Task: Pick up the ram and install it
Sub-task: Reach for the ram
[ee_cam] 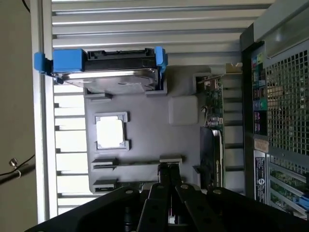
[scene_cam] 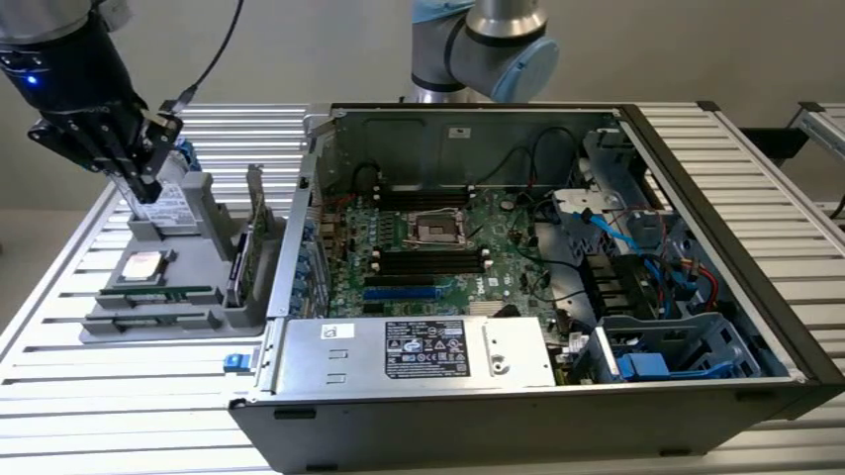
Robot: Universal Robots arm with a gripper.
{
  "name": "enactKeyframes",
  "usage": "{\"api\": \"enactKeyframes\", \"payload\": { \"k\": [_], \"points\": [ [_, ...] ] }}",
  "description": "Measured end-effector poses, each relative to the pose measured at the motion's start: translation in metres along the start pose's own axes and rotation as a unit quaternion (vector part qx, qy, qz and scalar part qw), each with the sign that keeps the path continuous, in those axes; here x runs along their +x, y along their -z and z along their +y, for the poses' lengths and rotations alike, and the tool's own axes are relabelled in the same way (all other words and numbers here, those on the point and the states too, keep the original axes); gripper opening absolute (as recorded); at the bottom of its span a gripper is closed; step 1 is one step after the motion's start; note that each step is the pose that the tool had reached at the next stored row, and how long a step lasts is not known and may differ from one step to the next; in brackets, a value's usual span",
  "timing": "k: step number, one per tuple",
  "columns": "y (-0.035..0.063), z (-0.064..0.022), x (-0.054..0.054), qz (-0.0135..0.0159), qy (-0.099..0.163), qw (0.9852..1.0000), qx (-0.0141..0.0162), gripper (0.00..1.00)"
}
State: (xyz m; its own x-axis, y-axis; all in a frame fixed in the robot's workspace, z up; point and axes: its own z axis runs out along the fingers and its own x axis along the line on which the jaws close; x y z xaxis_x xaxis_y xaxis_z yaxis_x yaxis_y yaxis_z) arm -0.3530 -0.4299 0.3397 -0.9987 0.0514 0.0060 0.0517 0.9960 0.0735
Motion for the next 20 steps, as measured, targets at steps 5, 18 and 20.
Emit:
{"api": "enactKeyframes", "payload": {
  "k": [5,18,20],
  "points": [
    [-0.0024,-0.0121,0.007,0.0004,0.003,1.0,-0.0026,0.1],
    [-0.0116,-0.0283,0.013,0.0277,0.011,0.9996,-0.0031,0.1],
    [-0.0116,-0.0283,0.013,0.0279,0.011,0.9995,-0.003,0.1]
  ]
}}
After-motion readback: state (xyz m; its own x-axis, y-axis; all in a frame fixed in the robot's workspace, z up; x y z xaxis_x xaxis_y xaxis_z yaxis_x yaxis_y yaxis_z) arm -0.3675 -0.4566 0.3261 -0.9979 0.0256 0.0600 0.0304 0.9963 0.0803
